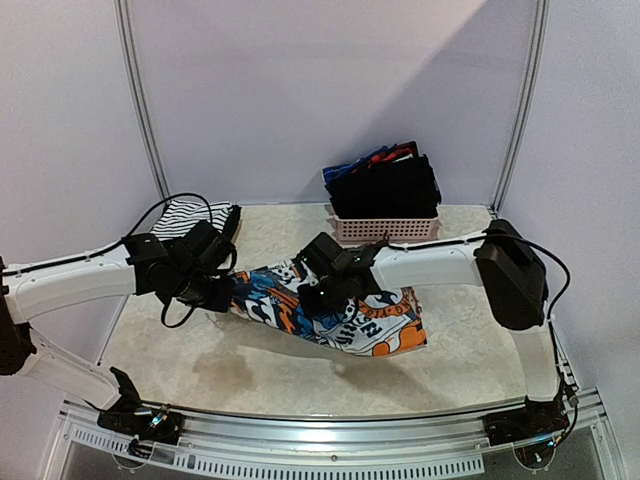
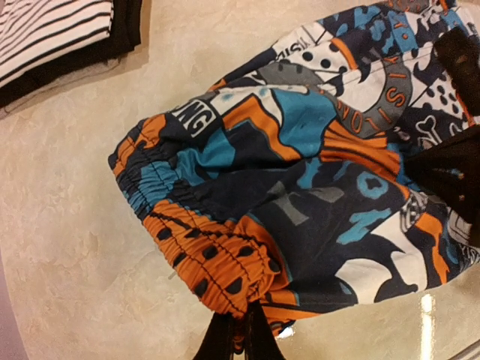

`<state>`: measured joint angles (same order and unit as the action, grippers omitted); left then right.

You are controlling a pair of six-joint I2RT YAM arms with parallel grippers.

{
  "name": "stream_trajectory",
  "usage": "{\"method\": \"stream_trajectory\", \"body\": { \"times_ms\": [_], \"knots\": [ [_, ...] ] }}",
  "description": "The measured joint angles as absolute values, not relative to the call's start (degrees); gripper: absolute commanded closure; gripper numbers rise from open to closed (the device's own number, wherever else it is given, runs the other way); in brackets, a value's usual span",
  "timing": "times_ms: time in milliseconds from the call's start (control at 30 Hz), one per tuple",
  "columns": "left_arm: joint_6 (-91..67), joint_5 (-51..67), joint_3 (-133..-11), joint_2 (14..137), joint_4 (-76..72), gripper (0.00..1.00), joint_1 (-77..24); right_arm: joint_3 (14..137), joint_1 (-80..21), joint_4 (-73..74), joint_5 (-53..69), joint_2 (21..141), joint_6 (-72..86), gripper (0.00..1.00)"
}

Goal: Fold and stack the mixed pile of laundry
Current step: Move the rectangle-folded shorts to the center of the board.

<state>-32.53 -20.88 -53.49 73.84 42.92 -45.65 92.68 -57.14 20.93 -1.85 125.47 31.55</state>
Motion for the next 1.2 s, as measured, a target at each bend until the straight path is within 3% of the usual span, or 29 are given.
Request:
{"method": "stream_trajectory", "body": {
  "times_ms": [433, 733, 900, 967, 1000, 1100, 1200],
  "knots": [
    [-28.4, -19.7, -63.2, 78.3, 44.0, 1.00, -46.2, 94.5, -58.6, 16.0, 1.0, 131.0, 35.8, 1.00],
    [-24.0, -19.1, -74.7, 86.3, 43.3, 1.00, -51.9, 94.2, -59.5, 11.2, 3.3, 131.4, 38.5, 0.99],
    [-26.4, -23.6, -68.5, 83.8, 42.5, 0.99, -53.5, 92.4, -59.6, 11.5, 1.7, 130.7, 38.1, 0.99],
    [-28.5, -25.2, -62.9, 80.9, 43.2, 0.88, -53.4, 91.2, -59.6, 12.8, 0.5, 129.5, 37.3, 0.99],
    [-29.7, -25.8, -60.2, 79.4, 44.1, 0.72, -53.3, 90.8, -59.6, 13.3, 0.1, 129.0, 37.1, 0.99],
    [-33.5, -27.3, -53.9, 74.9, 46.6, 0.06, -52.7, 89.2, -59.6, 15.2, -1.2, 127.1, 35.9, 0.98],
    [-37.6, -29.5, -48.9, 67.9, 48.7, 0.00, -52.1, 88.1, -59.6, 16.7, -1.9, 125.1, 35.1, 0.98]
  ]
}}
